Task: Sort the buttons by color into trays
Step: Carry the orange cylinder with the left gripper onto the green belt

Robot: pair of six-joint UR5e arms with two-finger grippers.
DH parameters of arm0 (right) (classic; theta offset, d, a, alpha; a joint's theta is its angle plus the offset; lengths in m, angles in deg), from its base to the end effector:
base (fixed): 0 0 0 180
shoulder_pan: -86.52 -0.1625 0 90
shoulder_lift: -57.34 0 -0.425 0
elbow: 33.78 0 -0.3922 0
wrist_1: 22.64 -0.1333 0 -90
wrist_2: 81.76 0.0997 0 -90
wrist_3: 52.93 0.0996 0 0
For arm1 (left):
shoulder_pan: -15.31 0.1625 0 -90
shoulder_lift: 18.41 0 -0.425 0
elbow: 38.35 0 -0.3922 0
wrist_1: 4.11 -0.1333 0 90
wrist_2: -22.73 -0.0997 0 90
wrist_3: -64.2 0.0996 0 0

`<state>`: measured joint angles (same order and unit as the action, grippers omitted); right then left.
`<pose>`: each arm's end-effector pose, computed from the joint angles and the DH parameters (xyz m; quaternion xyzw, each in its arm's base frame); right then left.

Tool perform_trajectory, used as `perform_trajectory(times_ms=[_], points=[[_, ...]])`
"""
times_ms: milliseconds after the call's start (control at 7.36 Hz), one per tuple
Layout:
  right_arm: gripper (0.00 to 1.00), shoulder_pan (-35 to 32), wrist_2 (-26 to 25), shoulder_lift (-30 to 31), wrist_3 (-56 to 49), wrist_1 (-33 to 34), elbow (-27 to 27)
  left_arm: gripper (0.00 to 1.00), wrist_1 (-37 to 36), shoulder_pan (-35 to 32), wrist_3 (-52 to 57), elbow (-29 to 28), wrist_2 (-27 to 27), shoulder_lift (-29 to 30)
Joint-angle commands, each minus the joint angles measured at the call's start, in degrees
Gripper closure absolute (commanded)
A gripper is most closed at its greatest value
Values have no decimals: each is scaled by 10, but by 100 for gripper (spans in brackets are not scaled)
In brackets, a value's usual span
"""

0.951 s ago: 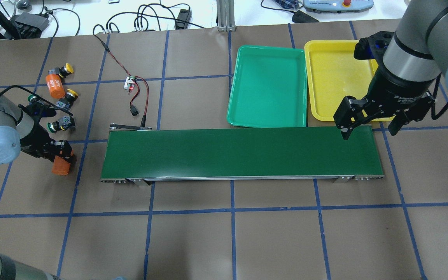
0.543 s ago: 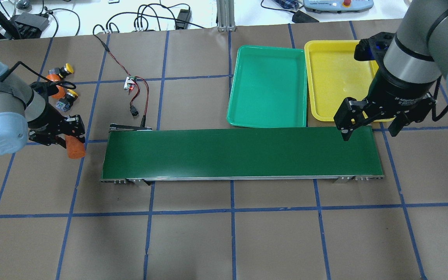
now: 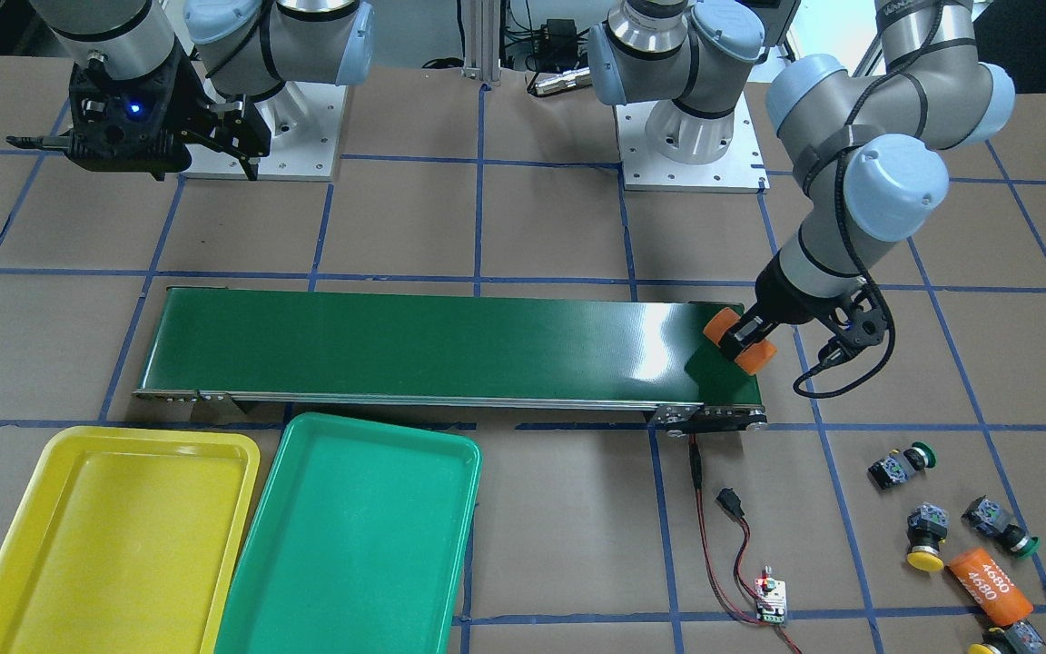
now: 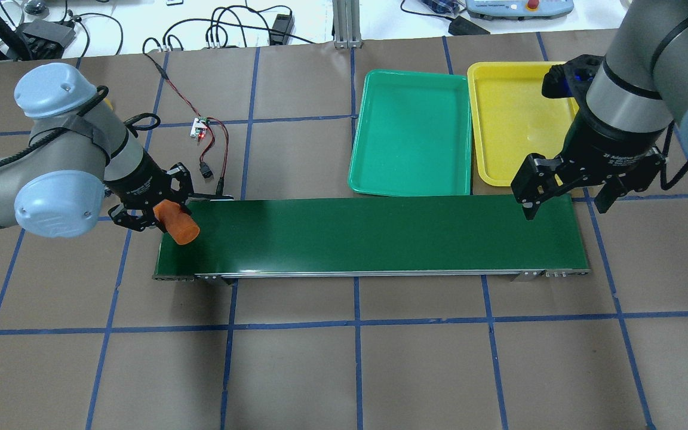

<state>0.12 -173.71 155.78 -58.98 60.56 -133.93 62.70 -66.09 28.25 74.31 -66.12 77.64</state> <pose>0.1037 -0.4209 0.4580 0.0226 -0.9968 -0.0753 0.0107 -0.0622 -0.4933 0.2880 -0.3790 0.9241 0.0492 0.0016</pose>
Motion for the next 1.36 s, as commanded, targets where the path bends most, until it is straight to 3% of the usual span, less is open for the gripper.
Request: perform_trajectory(times_ms=[0,408,543,679,815,951,1223], points=[[0,0,-2,0,0,0,-1,100,35,-11,-114,5,-1,-1],[0,0,0,3,1,0,-1,100,45,-10,-127,-4,38,20],[0,0,-1,3,0,-1,-1,89,19,-8,-125,-10,37,27],[0,0,-1,3,-1,0,0,67,16,-10,-126,-9,36,35],[0,0,-1,1,-2,0,0,38,16,-9,-126,-9,33,41],[0,0,-17,2,-2,0,0,0,2,-10,-126,-11,35,47],[0,0,-24,2,-1,1,0,0,8,-14,-110,-18,40,25]])
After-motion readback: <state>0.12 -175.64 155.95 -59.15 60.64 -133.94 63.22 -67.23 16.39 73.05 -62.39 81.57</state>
